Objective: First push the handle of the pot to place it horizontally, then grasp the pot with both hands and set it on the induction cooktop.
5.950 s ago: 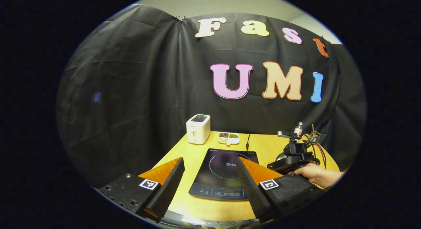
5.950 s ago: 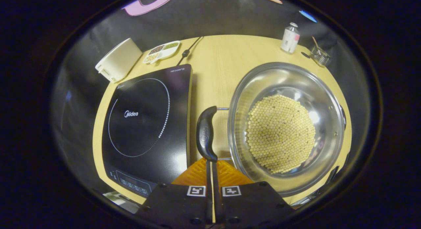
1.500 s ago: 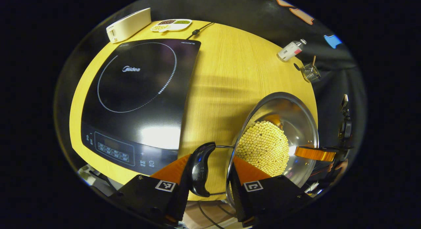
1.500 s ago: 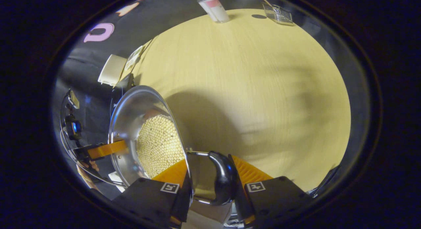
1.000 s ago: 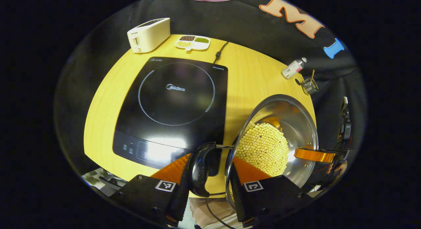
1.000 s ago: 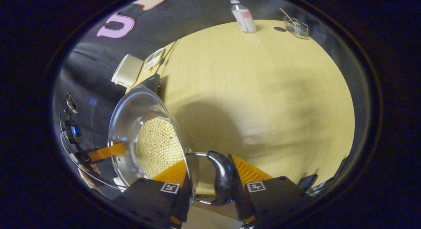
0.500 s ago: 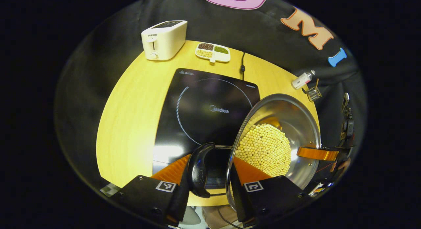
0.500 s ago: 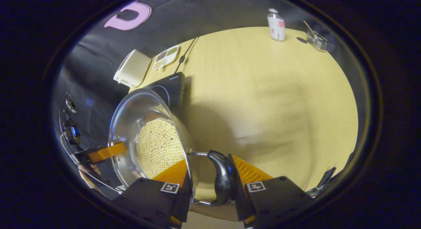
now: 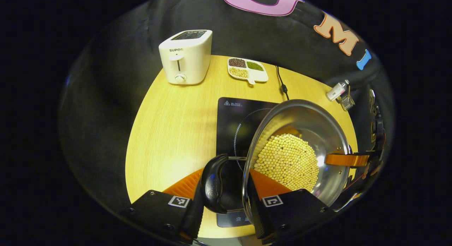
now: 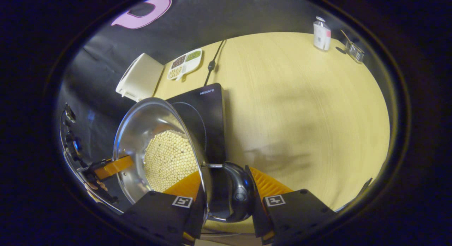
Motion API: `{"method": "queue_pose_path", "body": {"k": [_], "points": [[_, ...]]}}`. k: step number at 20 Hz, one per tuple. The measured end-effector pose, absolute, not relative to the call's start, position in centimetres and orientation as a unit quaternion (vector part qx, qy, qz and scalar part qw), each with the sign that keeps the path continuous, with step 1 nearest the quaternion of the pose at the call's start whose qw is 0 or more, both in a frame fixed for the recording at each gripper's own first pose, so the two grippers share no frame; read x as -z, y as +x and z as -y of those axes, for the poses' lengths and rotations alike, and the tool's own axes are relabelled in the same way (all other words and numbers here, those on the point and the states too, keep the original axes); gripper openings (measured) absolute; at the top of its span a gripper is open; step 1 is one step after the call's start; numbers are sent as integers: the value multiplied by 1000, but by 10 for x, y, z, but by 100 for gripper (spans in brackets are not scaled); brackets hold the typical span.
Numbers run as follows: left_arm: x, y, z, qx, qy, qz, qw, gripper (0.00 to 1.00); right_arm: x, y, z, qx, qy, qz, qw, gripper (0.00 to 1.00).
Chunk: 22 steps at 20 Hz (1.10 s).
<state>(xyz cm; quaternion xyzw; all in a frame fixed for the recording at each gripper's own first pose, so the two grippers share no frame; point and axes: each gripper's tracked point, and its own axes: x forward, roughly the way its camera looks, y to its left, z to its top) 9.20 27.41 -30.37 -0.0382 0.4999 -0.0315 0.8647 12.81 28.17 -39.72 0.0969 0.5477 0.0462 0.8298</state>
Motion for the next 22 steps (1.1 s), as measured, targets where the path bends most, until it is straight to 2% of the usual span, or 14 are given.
{"method": "queue_pose_path", "body": {"k": [4, 5, 6, 9, 10, 11, 14, 15, 17, 20, 21, 22], "points": [[315, 118, -277, 33, -31, -490, 870, 59, 404, 146, -283, -34, 101, -540, 835, 59], [317, 121, -277, 32, -33, -488, 872, 59, 405, 150, -282, -31, 100, -539, 836, 53], [319, 123, -278, 30, -34, -488, 872, 59, 407, 154, -282, -29, 99, -536, 838, 59], [321, 130, -280, 27, -35, -481, 876, 60, 407, 163, -285, -31, 97, -528, 843, 59], [323, 129, -281, 29, -33, -482, 875, 60, 407, 165, -285, -33, 96, -527, 844, 53], [322, 130, -283, 28, -35, -479, 876, 60, 407, 167, -286, -34, 96, -526, 844, 59], [323, 133, -285, 34, -35, -473, 880, 61, 407, 170, -288, -40, 94, -524, 846, 59], [323, 132, -285, 36, -34, -473, 880, 61, 406, 170, -287, -42, 93, -523, 846, 53], [322, 130, -285, 37, -34, -475, 879, 63, 409, 170, -289, -45, 91, -520, 848, 53], [323, 129, -285, 34, -39, -475, 879, 63, 409, 169, -288, -46, 86, -515, 851, 57], [326, 127, -285, 29, -44, -477, 877, 64, 411, 168, -288, -47, 86, -516, 851, 65], [329, 122, -289, 19, -40, -486, 873, 67, 406, 168, -288, -49, 85, -510, 855, 58]]}}
